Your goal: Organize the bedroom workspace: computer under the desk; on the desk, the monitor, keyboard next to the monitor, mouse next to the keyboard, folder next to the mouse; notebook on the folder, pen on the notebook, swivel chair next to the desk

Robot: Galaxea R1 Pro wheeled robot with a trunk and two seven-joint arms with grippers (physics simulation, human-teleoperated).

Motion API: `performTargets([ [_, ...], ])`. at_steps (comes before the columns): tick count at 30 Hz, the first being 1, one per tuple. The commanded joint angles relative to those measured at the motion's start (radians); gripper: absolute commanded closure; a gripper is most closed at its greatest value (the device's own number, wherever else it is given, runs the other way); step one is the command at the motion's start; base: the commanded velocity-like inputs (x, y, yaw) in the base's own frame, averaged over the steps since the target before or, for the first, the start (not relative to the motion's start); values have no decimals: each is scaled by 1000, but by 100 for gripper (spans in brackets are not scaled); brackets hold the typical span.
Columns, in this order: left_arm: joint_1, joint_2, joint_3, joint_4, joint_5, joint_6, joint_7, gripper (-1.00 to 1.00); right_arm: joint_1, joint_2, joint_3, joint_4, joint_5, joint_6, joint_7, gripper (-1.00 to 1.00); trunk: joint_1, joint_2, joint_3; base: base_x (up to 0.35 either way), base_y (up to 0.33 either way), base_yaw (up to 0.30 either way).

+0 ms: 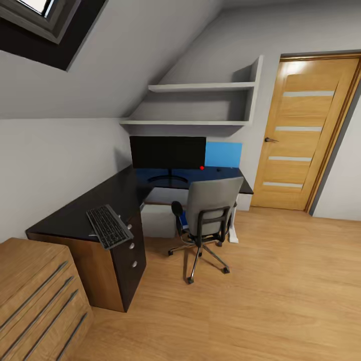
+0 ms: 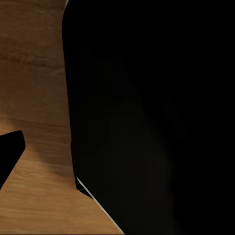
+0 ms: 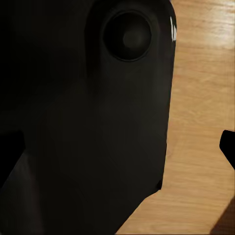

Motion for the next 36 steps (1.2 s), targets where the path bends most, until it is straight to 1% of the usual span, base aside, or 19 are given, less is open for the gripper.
performTargets([
  [1,0,0,0,0,0,0,0,-100,0,0,0,0,0,0,0,-100,0,0,0,0,0,0],
  [3,11,-11,-6,-11,-5,-5,1,-100,-4,11,2,-2,-3,11,8,-100,0,0,0,0,0,0],
  [6,14,-28,-6,-20,-5,-5,1,-100,-4,28,2,-2,-3,17,7,-100,-11,21,9,0,0,0],
  [9,15,-44,-6,-22,-4,-2,2,-100,-3,28,2,-2,-2,13,3,-100,-23,42,18,0,0,0],
  [13,16,-52,-5,-25,-4,1,2,-100,-4,24,-1,-2,-3,11,1,-100,-38,70,31,0,0,0],
  [19,17,-53,-5,-25,-4,1,3,-100,-4,24,-4,-2,-6,12,0,-100,-61,112,50,0,0,0],
  [20,17,-54,-3,-28,-1,-4,6,-100,-3,25,0,-3,-5,6,0,-100,-65,119,53,0,0,0],
  [32,17,-54,-3,-47,0,-5,6,-100,-3,26,-5,-3,-12,-61,0,-100,-111,203,90,0,0,0],
  [33,17,-54,-3,-48,0,-5,6,-100,-3,26,-6,-3,-12,-119,0,-100,-115,210,94,0,0,0],
  [36,17,-54,-3,-53,0,-5,6,-100,-3,26,-5,-3,-12,-124,1,-100,-126,231,103,0,0,0],
])
